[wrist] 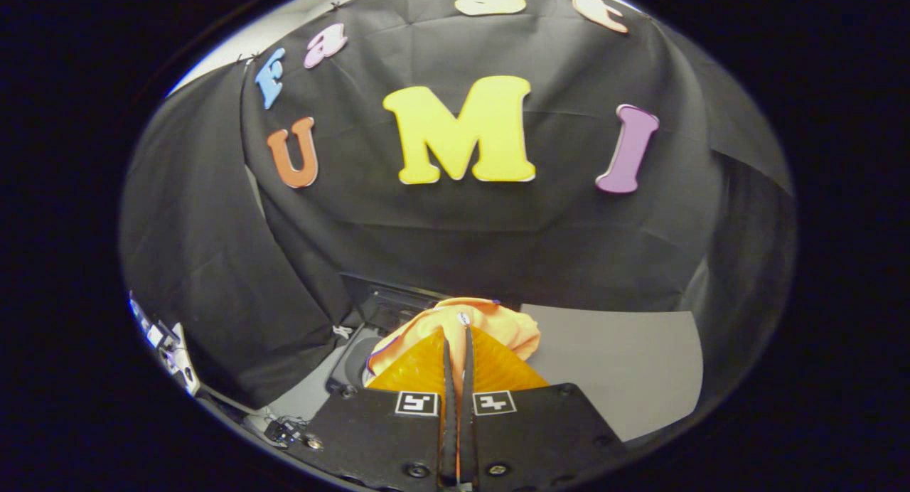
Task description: Put the clothes into the washing machine and then close the washing machine lid.
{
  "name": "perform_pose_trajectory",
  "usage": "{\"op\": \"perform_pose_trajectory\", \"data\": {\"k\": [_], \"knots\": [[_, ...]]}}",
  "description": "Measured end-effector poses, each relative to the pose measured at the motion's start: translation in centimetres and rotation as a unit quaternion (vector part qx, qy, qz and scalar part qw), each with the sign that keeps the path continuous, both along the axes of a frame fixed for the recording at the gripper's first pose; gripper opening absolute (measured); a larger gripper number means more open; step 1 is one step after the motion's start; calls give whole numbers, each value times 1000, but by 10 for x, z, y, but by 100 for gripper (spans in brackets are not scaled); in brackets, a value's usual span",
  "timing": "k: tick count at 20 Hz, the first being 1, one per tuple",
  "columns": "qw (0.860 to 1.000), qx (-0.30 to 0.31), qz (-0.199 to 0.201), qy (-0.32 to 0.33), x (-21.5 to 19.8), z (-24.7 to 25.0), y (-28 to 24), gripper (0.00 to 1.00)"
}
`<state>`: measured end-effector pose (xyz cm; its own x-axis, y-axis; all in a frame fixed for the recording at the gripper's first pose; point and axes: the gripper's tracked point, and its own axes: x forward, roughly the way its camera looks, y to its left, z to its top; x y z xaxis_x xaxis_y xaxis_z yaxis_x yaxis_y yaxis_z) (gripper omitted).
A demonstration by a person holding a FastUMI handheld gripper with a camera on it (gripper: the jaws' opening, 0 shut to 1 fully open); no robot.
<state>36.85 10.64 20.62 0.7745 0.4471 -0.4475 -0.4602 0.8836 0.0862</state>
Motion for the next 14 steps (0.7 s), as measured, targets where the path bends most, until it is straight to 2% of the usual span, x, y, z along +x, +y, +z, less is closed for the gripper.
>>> {"op": "perform_pose_trajectory", "data": {"k": [8,14], "knots": [[998,-5,66,12,-10,-11,91,5],[994,-10,101,35,-11,-43,146,5]]}}
